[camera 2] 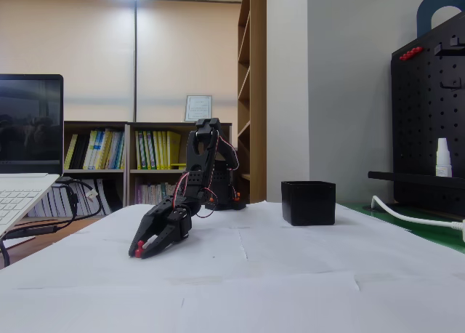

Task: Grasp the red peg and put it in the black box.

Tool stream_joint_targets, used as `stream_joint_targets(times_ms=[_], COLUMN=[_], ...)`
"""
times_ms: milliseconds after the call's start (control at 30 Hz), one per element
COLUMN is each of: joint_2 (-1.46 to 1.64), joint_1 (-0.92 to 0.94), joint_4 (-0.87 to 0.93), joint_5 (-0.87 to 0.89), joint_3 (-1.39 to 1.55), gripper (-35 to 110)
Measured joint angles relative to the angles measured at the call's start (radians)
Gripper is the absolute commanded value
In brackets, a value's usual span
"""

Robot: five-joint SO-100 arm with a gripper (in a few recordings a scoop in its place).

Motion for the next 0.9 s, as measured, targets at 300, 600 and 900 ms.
stream_joint_targets(times_ms=[300, 600, 900], joint_2=[-0.137, -0.525, -1.015], joint_1=[-0.009, -0.064, -0.215], joint_4=[0.184, 0.561, 0.822], joint_5=[0.046, 0.106, 0.129], joint_3=[-0.003, -0.058, -0.299], gripper=[0, 0, 0])
